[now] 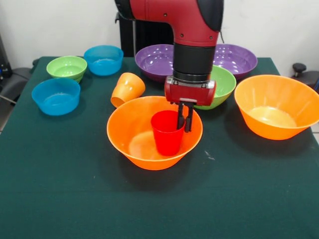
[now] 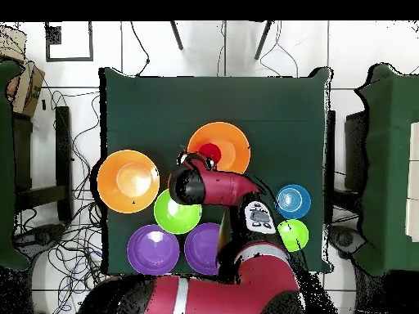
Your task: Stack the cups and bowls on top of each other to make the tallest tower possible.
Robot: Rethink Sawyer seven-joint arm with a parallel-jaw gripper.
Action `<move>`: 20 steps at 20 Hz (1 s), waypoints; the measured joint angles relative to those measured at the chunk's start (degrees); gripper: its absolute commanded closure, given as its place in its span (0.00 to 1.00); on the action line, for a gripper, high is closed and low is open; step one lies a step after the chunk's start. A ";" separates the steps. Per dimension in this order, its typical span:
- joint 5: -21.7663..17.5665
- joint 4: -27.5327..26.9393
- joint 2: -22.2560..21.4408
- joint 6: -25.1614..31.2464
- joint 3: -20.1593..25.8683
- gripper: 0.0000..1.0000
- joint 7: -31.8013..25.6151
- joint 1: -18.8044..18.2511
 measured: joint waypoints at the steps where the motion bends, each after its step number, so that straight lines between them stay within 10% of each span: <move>1: -0.21 0.01 -0.04 0.00 0.14 1.00 0.00 -0.24; 12: -5.60 0.01 -0.56 0.01 3.17 1.00 0.00 -6.02; 13: -6.50 0.02 -0.48 0.13 3.36 0.00 0.00 -6.67; 20: -8.44 0.05 0.64 0.96 3.27 0.00 0.00 -8.16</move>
